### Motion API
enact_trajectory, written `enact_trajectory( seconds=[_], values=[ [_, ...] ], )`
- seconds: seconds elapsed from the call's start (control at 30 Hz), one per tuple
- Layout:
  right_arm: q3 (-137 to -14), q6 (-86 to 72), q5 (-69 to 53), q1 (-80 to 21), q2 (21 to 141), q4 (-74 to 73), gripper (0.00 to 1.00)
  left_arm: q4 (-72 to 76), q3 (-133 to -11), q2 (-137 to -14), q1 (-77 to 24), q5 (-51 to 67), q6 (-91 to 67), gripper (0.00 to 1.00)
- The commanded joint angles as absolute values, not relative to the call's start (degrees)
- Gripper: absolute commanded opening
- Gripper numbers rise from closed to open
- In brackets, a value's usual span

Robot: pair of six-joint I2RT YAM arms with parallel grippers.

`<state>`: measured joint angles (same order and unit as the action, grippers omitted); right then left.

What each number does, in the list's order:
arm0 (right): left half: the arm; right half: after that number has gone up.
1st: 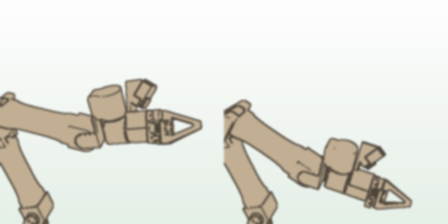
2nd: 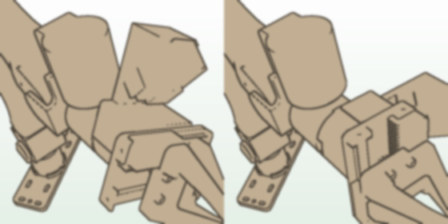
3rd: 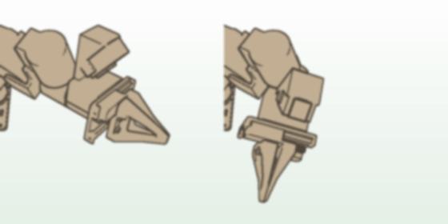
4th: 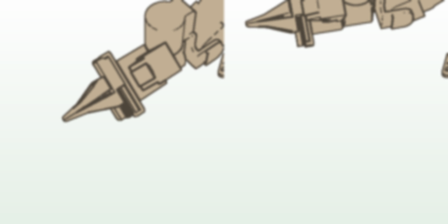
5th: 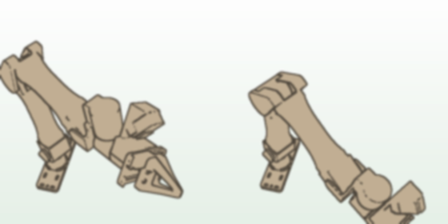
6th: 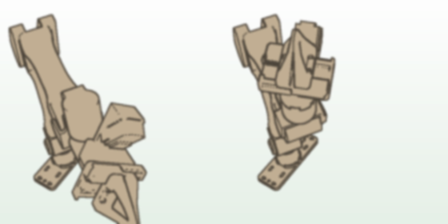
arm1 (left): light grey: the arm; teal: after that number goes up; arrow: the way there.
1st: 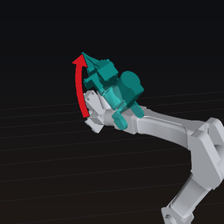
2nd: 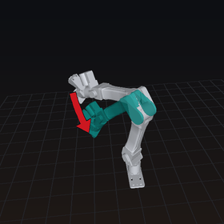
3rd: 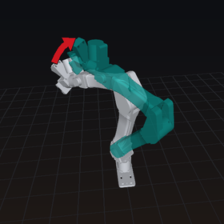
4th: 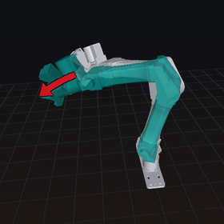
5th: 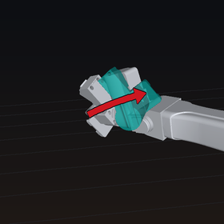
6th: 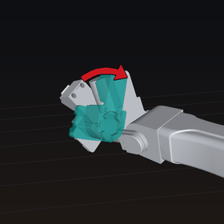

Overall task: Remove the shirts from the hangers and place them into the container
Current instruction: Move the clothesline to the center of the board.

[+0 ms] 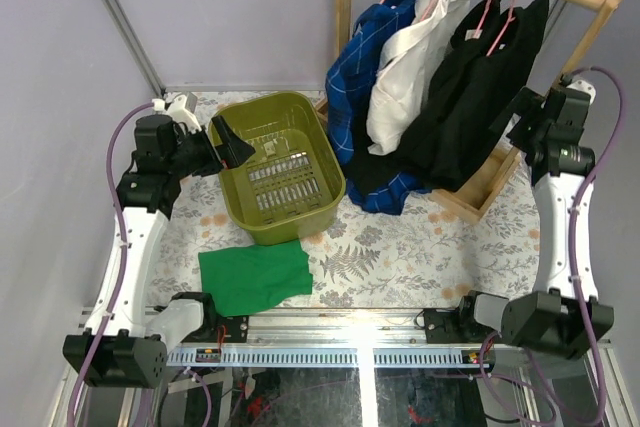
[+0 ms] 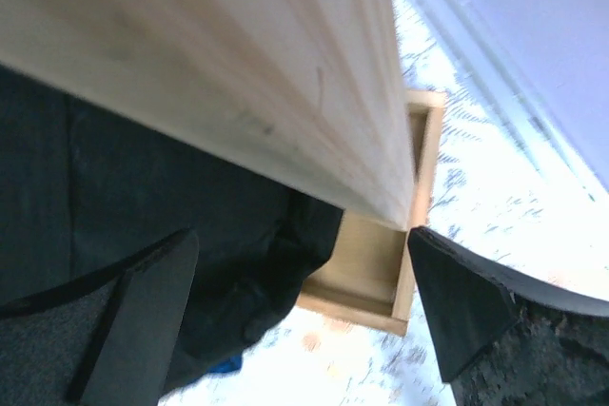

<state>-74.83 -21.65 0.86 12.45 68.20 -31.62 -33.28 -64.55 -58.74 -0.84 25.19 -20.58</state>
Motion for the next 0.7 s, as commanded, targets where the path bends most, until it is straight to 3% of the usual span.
enact_trajectory(
  seconds=[0.0,0.1,0.23,0.47,0.67],
  values=[
    [-79.7,-11.8,4.6,10.0,73.9,-26.2,0.99,-32.9,-64.2,-60.1,-1.2,22.1,-18.4,1.0],
    [-80.7,-9.2,8.9,10.3,76.0,-24.7,1.0,-33.3,-63.8,-60.7,-1.2,19.5,-18.2,1.0],
    [-82.4,-7.3,5.5,12.8,81.2,-21.2,0.99,-33.4,-62.9,-61.8,-1.2,15.3,-19.1,1.0],
    [-95.9,-6.4,1.2,16.9,91.9,-26.1,1.0,-34.8,-62.0,-62.7,-1.2,9.7,-19.1,1.0],
    [-99.4,-11.6,-0.9,17.6,91.1,-32.9,0.99,-34.6,-61.0,-62.8,-1.2,4.1,-20.7,1.0]
  ],
)
